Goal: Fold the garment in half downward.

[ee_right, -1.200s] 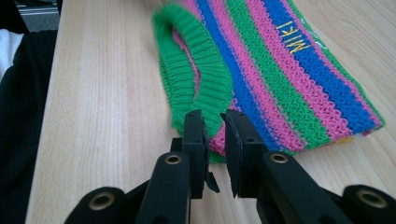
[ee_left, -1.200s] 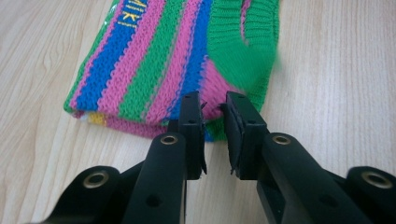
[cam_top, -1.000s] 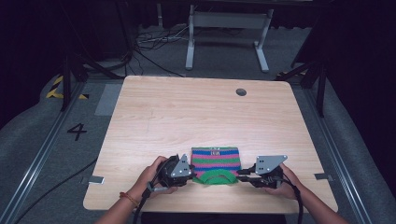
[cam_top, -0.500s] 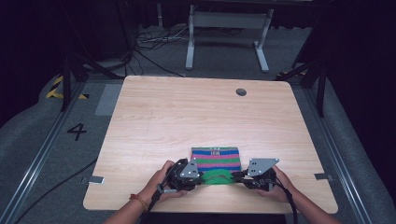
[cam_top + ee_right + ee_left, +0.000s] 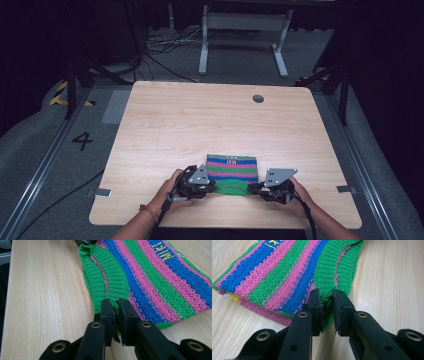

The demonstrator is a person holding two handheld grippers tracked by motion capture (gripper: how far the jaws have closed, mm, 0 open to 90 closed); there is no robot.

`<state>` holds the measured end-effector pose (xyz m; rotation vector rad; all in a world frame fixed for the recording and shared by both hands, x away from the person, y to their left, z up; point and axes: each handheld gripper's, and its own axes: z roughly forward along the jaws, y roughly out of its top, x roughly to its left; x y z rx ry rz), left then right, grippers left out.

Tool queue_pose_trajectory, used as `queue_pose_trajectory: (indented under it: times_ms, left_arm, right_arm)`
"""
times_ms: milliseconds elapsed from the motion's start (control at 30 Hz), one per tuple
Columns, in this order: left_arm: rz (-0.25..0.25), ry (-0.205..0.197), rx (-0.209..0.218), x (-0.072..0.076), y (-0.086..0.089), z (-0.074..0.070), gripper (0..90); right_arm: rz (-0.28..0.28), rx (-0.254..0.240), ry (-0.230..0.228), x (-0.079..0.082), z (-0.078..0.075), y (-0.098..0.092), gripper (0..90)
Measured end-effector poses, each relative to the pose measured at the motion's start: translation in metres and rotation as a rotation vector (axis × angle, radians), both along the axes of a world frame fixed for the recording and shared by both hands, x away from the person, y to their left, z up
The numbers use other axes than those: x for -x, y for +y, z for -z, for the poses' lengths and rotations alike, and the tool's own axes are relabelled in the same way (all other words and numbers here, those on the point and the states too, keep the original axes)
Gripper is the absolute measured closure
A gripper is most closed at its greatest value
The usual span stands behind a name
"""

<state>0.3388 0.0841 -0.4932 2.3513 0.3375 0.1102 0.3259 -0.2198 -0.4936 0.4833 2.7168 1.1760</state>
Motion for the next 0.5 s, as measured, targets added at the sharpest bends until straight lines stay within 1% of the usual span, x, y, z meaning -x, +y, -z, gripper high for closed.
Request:
queue_pose_trajectory:
  times_ms: [33,67,133,167,233,300,333,367,433,500]
  left_arm:
    - [0.004,-0.007,-0.008,0.000,0.000,-0.001,75.2]
    - [-0.002,-0.007,-0.004,-0.001,0.001,-0.004,73.4]
    - [-0.001,-0.012,-0.008,-0.001,0.003,-0.008,68.7]
    - [0.003,-0.014,-0.001,-0.002,0.004,-0.010,68.0]
    - [0.006,-0.017,-0.001,-0.001,0.005,-0.014,65.3]
    - [0.008,-0.035,-0.010,0.000,0.007,-0.018,63.4]
    - [0.009,-0.041,-0.012,0.000,0.008,-0.019,61.3]
    - [0.002,-0.051,-0.019,0.001,0.010,-0.021,59.5]
    - [-0.011,-0.054,-0.031,0.002,0.013,-0.023,56.5]
    - [-0.025,-0.067,-0.050,0.002,0.018,-0.024,53.6]
  right_arm:
    - [0.002,0.001,0.000,0.000,-0.001,0.000,82.2]
    - [-0.001,0.004,0.001,0.000,-0.001,0.000,81.6]
    - [-0.001,0.017,-0.013,0.001,-0.006,0.000,79.8]
    - [0.000,0.021,-0.014,0.001,-0.008,0.000,79.8]
    - [0.007,0.026,-0.029,0.001,-0.012,-0.001,79.7]
    - [0.009,0.025,-0.030,0.001,-0.015,-0.002,79.2]
    - [0.011,0.029,-0.043,0.002,-0.017,-0.003,78.8]
    - [0.010,0.028,-0.046,0.002,-0.019,-0.004,78.4]
    - [0.015,0.027,-0.056,0.003,-0.023,-0.007,77.3]
    - [0.017,0.035,-0.060,0.003,-0.026,-0.010,75.9]
